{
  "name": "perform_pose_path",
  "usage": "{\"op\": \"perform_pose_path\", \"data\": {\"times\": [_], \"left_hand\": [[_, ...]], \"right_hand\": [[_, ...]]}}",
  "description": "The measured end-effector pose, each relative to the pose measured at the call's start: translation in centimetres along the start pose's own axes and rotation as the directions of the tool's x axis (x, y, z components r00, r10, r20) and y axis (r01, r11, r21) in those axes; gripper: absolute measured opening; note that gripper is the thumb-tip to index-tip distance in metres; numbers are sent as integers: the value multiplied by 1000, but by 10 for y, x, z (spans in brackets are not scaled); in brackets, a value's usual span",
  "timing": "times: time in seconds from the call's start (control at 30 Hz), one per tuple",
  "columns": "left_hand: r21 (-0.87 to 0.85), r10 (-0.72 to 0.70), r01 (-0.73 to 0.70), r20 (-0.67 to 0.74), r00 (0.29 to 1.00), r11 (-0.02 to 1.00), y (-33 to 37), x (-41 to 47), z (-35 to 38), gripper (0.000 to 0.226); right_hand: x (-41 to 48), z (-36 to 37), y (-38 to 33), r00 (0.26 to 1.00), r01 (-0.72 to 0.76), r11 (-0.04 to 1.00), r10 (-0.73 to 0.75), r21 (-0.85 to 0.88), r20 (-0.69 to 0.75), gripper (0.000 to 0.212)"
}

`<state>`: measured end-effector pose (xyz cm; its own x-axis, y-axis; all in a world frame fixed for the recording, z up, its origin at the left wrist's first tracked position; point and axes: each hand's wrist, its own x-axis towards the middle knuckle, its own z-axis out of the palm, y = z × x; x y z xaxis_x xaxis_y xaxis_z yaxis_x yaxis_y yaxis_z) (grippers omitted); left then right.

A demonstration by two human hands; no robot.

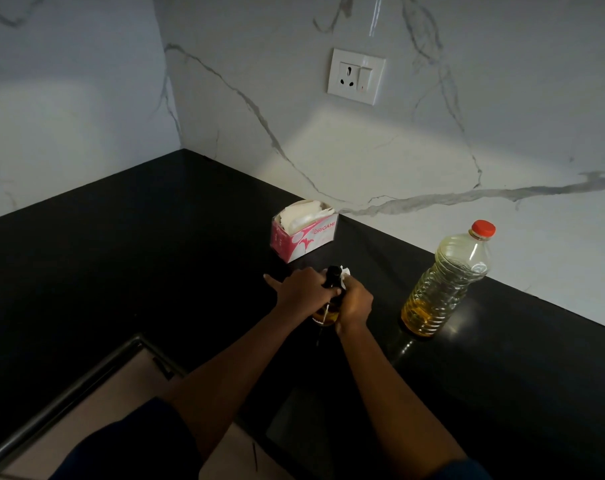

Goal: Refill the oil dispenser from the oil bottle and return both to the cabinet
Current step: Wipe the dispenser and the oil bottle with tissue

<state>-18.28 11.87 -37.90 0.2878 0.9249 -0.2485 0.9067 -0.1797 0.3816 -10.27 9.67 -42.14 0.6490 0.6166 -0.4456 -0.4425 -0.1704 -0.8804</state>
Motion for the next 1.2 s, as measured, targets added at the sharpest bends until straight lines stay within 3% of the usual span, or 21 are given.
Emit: {"op": "perform_pose_path", "data": {"times": [0.13, 0.23, 0.3, 0.37, 0.53, 0.6, 0.7, 0.8, 1.03, 1.2], "left_hand": [[-36, -57, 57, 15, 998, 998, 1, 2, -3, 41], [-47, -60, 62, 48, 997, 997, 2, 6, -8, 36], [-40, -72, 75, 73, 995, 996, 3, 8, -11, 36], [-53, -81, 85, 73, 994, 995, 4, 10, -11, 33], [-153, -78, 81, 24, 997, 985, 2, 12, -9, 20], [-190, -77, 78, 9, 997, 979, 1, 14, -8, 20], [-183, -47, 53, 35, 998, 982, -1, 15, -10, 22], [-179, -26, 35, 56, 998, 983, -3, 19, -10, 27], [-165, -29, 29, -1, 1000, 986, -3, 26, -11, 27], [-37, -25, 19, -140, 990, 999, -6, 25, -7, 24]], "right_hand": [[4, -10, 20, 984, -176, 984, 176, 17, 9, 21], [-1, -15, 40, 976, -214, 977, 214, 27, -38, 26], [-7, -12, 46, 982, -167, 985, 171, 50, -75, 26], [-16, -7, 44, 993, -19, 1000, 20, 9, -116, 22], [-29, 3, 19, 959, 277, 952, -282, -128, -20, 24], [-19, 3, 6, 959, 282, 937, -280, -205, 39, 25], [-3, 0, -9, 976, 192, 951, -161, -243, 145, 28], [8, -3, -10, 978, 127, 970, -89, -205, 187, 22], [-15, -1, 3, 983, 172, 979, -178, -106, -50, 21], [-21, 6, 20, 962, 230, 951, -255, -205, -101, 25]]}}
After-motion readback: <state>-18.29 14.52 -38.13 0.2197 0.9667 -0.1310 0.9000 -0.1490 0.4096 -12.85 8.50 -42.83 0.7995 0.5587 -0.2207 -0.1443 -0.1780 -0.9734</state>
